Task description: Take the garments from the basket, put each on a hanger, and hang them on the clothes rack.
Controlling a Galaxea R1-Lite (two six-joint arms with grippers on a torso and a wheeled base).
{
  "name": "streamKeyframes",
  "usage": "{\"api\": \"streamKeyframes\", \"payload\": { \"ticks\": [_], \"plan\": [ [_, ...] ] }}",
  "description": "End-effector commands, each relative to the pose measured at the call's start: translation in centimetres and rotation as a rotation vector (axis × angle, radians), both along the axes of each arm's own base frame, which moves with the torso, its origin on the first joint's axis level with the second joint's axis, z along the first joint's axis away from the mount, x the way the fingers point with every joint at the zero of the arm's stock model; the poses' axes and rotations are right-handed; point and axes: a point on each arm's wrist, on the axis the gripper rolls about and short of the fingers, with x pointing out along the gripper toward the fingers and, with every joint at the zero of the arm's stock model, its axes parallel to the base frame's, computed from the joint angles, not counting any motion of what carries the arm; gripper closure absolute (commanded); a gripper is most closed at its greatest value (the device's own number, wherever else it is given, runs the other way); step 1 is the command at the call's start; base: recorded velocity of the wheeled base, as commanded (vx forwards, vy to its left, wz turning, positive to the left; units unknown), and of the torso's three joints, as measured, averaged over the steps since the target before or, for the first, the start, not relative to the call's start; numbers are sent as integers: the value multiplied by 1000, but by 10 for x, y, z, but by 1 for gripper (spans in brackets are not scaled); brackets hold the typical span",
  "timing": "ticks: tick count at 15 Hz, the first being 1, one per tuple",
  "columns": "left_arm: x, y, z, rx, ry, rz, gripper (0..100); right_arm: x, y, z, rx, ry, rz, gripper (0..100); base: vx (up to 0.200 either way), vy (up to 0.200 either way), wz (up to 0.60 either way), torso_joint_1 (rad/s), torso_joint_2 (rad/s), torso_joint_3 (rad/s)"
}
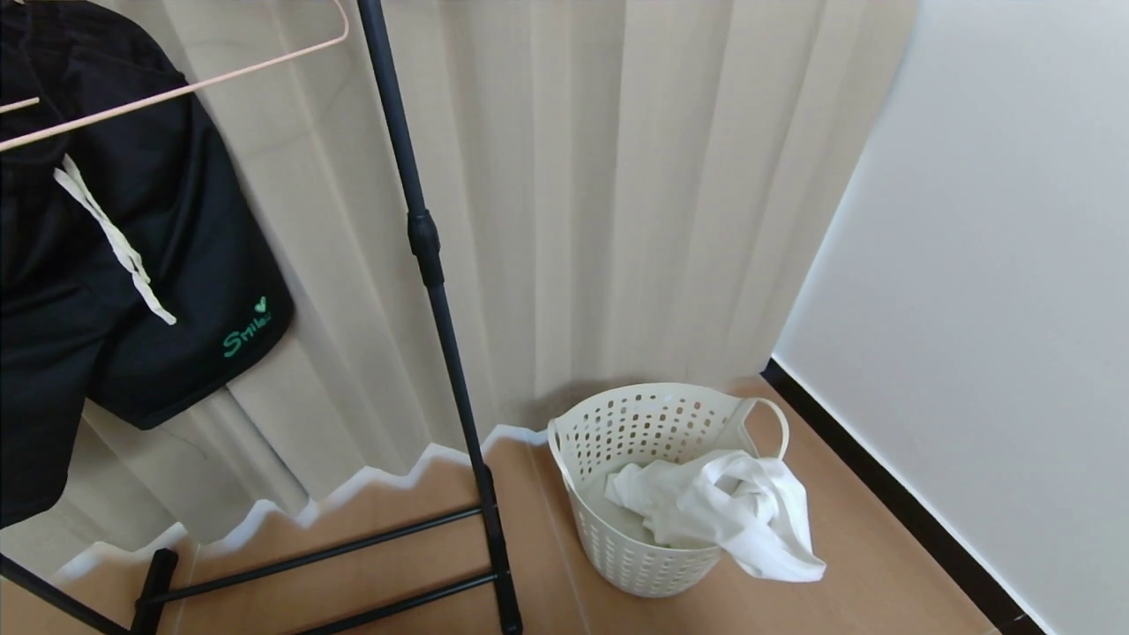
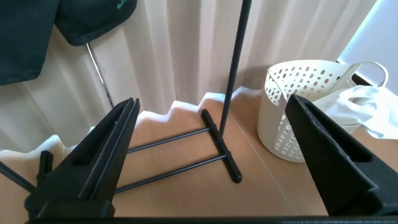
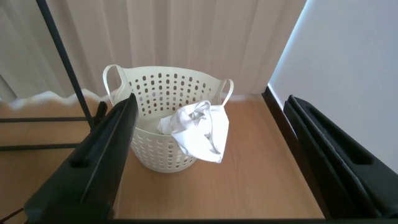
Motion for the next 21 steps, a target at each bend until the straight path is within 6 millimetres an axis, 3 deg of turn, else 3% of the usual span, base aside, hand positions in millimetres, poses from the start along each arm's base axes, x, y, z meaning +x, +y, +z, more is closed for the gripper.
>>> {"api": "streamKeyframes", "payload": {
  "ticks": [1,7,21],
  "plan": [
    [0,0,0,-1,2,1,0,0,0,0,0,1,0,0,0,0,0,51,242,32],
    [0,0,0,-1,2,0,0,0,0,0,-1,1,0,0,0,0,0,23,154,64],
    [0,0,0,-1,2,1,0,0,0,0,0,1,0,0,0,0,0,5,3,-183]
  ]
}}
